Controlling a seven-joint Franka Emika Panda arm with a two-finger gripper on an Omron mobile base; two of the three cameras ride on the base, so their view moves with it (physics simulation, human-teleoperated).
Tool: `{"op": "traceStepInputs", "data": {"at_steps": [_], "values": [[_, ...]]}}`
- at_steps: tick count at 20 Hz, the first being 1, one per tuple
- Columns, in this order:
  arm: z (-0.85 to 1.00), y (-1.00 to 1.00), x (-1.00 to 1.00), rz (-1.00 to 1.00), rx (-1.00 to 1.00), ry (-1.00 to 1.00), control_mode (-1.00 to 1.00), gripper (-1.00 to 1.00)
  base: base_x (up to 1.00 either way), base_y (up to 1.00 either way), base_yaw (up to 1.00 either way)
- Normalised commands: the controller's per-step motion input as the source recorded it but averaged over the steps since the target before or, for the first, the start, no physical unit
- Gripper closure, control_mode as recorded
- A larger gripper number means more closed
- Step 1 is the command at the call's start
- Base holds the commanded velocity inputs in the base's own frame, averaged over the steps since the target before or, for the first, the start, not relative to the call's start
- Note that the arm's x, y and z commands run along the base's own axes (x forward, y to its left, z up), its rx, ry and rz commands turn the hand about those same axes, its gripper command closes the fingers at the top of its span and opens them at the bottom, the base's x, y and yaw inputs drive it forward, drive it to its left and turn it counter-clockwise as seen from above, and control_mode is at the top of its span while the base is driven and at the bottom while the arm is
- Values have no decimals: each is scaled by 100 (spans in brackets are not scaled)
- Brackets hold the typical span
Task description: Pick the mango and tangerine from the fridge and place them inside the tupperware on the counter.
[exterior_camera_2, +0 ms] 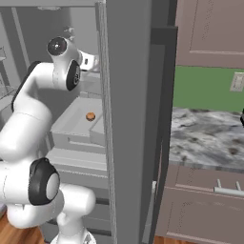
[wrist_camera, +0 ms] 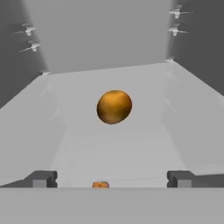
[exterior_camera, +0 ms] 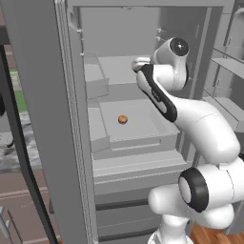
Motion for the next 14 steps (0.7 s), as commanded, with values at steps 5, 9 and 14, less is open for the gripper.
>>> {"op": "traceStepInputs", "data": {"at_steps": [5,9,14], "values": [[-14,0,52,0,-2,0,-100,-100,0,0,0],[-13,0,53,0,-2,0,-100,-100,0,0,0],[-12,0,56,0,-2,0,-100,-100,0,0,0]]}}
